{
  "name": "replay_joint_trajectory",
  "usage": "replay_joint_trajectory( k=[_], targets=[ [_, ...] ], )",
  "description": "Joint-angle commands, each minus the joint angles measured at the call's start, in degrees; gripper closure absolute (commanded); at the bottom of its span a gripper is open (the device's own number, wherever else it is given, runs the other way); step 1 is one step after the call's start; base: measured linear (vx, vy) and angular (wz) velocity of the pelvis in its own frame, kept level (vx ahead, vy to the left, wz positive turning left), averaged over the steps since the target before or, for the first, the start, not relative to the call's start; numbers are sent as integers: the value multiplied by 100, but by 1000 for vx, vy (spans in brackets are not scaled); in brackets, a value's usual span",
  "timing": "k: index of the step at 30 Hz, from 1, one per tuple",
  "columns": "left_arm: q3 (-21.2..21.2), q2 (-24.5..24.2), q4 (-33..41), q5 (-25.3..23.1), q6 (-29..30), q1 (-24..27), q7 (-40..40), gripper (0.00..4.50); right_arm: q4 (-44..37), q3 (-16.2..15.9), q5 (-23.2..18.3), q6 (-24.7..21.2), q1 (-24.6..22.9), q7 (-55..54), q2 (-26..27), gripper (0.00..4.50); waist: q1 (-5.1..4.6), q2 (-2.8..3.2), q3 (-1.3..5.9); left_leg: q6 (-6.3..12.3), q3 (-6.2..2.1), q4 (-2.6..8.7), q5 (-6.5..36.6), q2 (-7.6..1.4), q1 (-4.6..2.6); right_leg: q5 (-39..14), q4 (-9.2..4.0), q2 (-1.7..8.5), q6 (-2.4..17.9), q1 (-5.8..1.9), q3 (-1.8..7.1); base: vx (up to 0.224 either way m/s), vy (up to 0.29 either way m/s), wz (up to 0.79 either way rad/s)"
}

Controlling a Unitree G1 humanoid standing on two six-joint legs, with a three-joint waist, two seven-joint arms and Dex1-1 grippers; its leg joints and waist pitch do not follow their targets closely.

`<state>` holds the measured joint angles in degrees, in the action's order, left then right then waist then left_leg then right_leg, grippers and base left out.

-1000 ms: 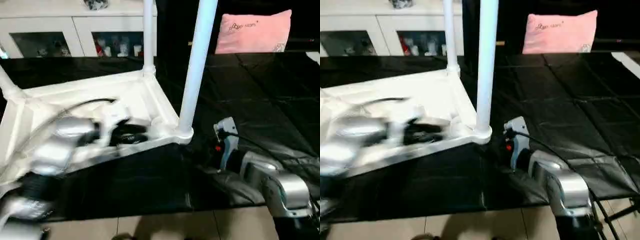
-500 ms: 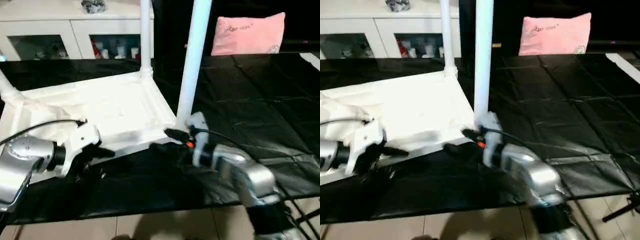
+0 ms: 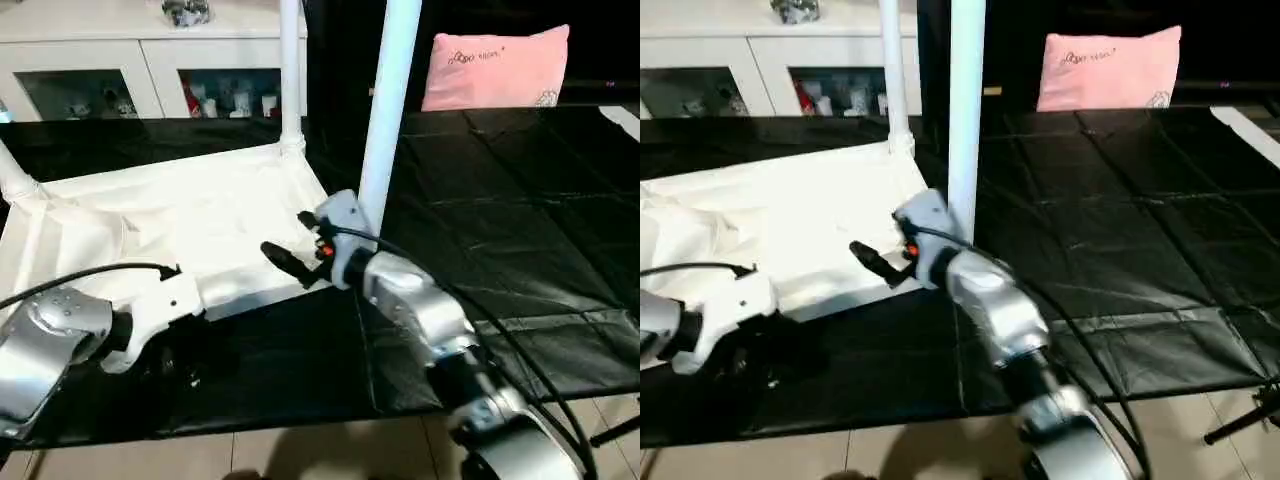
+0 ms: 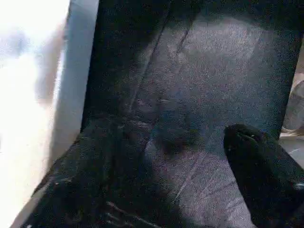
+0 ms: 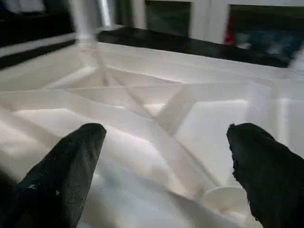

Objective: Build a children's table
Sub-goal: Rotate table base

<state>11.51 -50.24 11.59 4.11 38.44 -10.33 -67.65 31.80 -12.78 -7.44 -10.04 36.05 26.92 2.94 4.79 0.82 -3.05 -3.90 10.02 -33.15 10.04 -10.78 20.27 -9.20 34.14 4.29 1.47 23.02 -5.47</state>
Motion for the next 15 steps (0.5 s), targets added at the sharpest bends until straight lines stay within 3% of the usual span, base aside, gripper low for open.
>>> replay_joint_trajectory(
  k=[1,5,9,12,15],
  targets=[
    [52,4,-3,-33,2,-73,64,19,211,115,121,240,139,-143,-1,0,-47,156,342,-334,-113,439,1877,-214,-82,-1634,-355,388,1007,-229,365,0,0,0],
    [63,350,-287,-166,-174,-182,489,3,1076,617,-41,564,543,-678,118,0,-50,146,336,-329,-110,426,2023,-215,-107,-1872,-387,406,1000,-214,371,0,0,0],
    [141,478,-470,-289,-319,-310,708,3,1572,812,1,789,740,-1091,42,0,-30,163,342,-374,-118,427,2195,-225,-135,-1926,-388,391,945,-194,366,0,0,0],
    [153,487,-509,-284,-326,-348,740,3,1792,816,127,837,817,-1294,-95,0,-31,166,353,-368,-122,428,2127,-221,-111,-1729,-350,377,984,-206,357,0,0,0],
    [168,536,-559,-283,-354,-391,785,3,2182,1084,64,1097,942,-1299,-301,0,-28,160,351,-341,-111,404,2144,-212,-97,-1739,-355,392,1012,-220,361,0,0,0]
  ],
)
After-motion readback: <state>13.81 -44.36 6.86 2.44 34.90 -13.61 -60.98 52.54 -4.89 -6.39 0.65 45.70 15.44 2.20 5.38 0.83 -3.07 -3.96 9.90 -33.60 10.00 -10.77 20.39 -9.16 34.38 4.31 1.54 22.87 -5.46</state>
